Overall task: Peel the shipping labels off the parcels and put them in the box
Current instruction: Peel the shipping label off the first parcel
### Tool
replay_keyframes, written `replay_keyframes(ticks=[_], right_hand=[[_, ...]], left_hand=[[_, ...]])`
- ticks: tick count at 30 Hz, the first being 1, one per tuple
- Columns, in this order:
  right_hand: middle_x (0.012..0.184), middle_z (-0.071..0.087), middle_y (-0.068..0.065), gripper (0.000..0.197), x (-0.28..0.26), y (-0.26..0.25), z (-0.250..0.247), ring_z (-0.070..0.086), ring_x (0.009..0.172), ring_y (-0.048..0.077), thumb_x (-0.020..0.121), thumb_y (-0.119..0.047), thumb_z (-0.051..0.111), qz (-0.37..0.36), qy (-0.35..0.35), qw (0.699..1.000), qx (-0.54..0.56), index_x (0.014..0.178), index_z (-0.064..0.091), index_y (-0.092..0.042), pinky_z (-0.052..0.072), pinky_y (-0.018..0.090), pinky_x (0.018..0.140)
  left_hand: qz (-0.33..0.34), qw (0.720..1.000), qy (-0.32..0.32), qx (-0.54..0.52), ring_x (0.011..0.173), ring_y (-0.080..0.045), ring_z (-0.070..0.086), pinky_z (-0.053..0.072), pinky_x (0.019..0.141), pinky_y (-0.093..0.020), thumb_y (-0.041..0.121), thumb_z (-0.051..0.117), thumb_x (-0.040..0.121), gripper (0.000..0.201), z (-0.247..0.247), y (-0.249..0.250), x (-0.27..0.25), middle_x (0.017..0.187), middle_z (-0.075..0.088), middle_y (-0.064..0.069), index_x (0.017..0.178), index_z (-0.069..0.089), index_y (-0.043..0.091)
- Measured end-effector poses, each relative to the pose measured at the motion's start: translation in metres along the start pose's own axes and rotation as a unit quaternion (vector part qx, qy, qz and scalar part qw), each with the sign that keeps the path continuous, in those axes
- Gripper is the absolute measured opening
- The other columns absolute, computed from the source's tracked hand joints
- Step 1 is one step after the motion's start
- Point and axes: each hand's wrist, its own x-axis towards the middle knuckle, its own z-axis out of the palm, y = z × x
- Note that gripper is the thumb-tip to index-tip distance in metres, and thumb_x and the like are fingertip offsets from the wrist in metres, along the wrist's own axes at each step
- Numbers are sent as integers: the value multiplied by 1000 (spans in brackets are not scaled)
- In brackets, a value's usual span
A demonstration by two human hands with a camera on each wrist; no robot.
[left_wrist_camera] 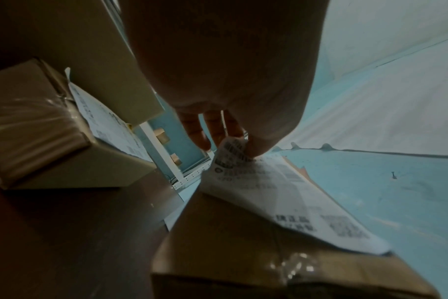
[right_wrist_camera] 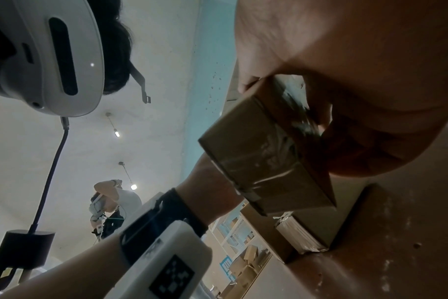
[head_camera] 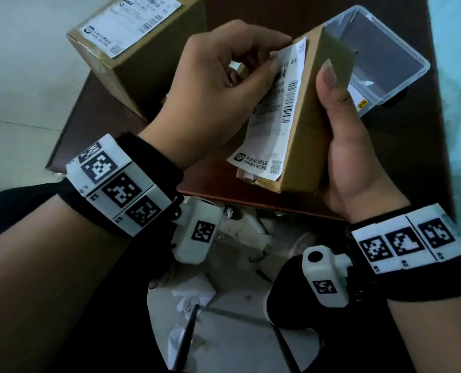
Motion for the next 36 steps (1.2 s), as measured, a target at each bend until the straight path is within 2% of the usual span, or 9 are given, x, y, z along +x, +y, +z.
replay_keyframes(ticks=[5,9,12,16,20,26,32,34,36], right_hand=[[138,73,8,56,1,4,-2,71,128,26,113,-56,35,24,5,1000,9,153,50,-20,55,52,111],[135,74,12,53,4,9,-2,73,124,28,107,-56,51,11,34,999,-17,145,59,-19,56,53,110],[128,76,10,47,5,10,-4,75,118,25,100,-48,64,-19,70,996,-48,137,66,-20,58,53,107],[126,77,4,55,3,10,-4,75,117,22,90,-45,75,-41,76,995,-57,137,64,-19,60,51,105],[126,77,6,47,5,12,-3,75,117,23,93,-41,75,-47,82,994,-51,134,66,-18,60,50,104],[126,76,5,40,3,11,-5,74,118,22,94,-41,74,-53,81,993,-64,129,69,-22,60,48,106],[130,75,2,57,5,10,-2,71,123,15,88,-37,80,-94,104,987,-76,138,65,-16,59,35,102],[134,73,2,60,7,13,-4,70,126,16,90,-30,85,-114,113,983,-86,143,61,-15,59,37,104],[138,71,3,67,8,15,-6,68,129,16,88,-25,89,-135,126,977,-106,146,58,-18,60,38,104]], left_hand=[[-10,1000,9,26,100,-13,69,55,80,-18,21,66,101,19,3,-2,1,112,70,-1,115,75,11],[-43,998,34,36,98,-12,68,58,74,-27,34,69,99,27,7,-6,-2,110,70,-2,112,69,10],[-57,997,53,0,80,-18,64,48,61,-26,46,66,100,44,9,-5,0,93,68,-11,97,67,2],[-85,995,33,-44,69,-15,56,42,58,-23,51,63,98,55,12,-3,-2,86,62,-13,95,64,-4],[-111,992,16,-66,72,-30,64,47,61,-29,53,62,97,56,12,-2,-2,84,63,-17,91,65,-3],[-78,996,23,-38,86,-27,66,53,65,-34,40,62,102,42,11,-7,0,96,67,-20,94,69,-1],[-35,997,54,34,99,-13,67,55,70,-23,37,66,100,19,9,-5,0,110,68,-5,97,73,21],[-31,992,85,83,99,-11,61,43,72,-14,40,67,99,18,11,-6,-1,106,63,0,94,74,25],[-24,986,117,113,92,-3,50,32,75,-7,37,67,100,25,14,-8,-2,101,57,-2,91,76,16]])
